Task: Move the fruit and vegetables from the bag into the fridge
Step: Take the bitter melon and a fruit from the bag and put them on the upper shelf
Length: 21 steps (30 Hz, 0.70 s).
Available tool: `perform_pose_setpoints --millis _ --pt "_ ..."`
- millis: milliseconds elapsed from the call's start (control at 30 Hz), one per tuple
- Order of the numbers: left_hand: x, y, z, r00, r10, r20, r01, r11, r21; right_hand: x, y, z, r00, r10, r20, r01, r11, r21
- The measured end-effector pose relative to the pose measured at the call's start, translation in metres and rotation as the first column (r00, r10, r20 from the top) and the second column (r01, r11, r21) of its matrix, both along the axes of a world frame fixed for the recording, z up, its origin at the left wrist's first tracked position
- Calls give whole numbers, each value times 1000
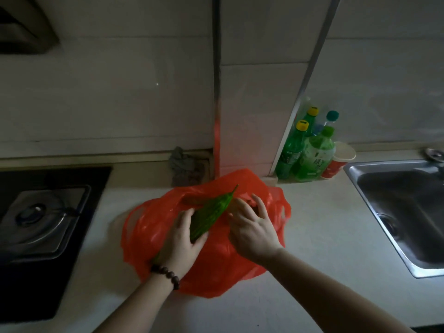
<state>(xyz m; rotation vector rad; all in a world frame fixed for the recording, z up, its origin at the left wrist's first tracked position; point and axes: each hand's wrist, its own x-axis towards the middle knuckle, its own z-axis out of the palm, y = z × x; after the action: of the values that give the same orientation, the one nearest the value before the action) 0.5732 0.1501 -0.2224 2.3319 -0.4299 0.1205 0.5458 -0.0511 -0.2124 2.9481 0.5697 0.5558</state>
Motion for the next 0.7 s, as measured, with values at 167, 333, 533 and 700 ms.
perform_pose_setpoints --millis 167,333,533,700 --pt "5 16 10 998 67 16 -66 996 -63 47 0 -13 966 9 -259 0 999 33" --pt "10 23 21 995 102 -6 -102 981 -164 76 -19 -34 802 -174 -571 95 982 -165" --pt "16 18 53 982 169 86 -143 958 -249 76 -22 -37 754 -176 -633 187 981 -50" --pt "20 5 88 949 267 168 -197 917 -348 76 -27 -28 770 -101 -631 228 966 124"
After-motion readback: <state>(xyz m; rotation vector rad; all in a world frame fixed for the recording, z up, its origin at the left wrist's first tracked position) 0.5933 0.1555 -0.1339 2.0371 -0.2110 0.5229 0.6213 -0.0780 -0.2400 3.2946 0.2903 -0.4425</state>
